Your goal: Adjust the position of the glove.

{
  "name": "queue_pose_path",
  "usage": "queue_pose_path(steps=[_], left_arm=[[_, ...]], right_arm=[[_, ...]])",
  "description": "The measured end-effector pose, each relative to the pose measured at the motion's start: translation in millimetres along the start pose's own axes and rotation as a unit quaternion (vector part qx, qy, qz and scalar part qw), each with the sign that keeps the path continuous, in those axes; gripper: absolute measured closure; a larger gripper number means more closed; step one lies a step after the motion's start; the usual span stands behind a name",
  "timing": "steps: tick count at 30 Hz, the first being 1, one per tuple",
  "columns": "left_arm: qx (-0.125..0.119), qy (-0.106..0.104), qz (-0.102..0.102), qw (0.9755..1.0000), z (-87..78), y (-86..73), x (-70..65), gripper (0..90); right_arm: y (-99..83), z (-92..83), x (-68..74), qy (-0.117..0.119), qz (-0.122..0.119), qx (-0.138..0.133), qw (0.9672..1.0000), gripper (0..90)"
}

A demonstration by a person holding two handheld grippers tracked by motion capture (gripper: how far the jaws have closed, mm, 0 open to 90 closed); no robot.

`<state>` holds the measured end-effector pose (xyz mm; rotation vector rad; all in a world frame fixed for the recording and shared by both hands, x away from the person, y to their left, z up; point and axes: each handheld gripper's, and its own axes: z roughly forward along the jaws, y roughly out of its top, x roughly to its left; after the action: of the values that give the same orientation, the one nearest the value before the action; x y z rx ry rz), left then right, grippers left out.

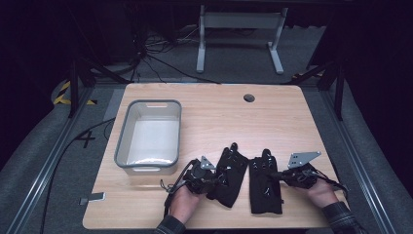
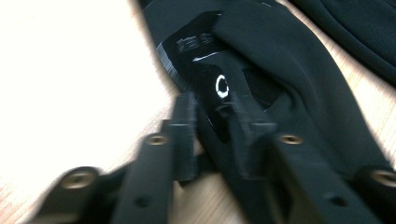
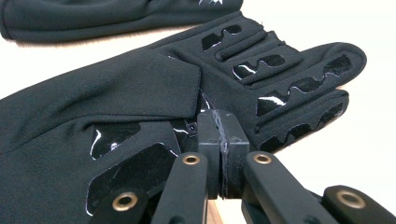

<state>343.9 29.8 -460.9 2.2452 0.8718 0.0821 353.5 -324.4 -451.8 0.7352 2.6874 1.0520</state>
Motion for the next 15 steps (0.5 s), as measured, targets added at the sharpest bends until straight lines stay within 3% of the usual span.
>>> queue_pose_path(steps=[5,15], left_arm=[[-0.003,-0.001,-0.005,1.0,-1.2,0.8,1.6,86.5],[-0.051,-0.006,-0.02,0.9985,-17.7,6.9,0.9,87.2]], right_arm=[[0.0,0.0,0.0,0.0,0.0,0.0,1.0,89.8],[2.1,-4.5,0.9,0.002,0.001,-0.011,0.9999,89.8]])
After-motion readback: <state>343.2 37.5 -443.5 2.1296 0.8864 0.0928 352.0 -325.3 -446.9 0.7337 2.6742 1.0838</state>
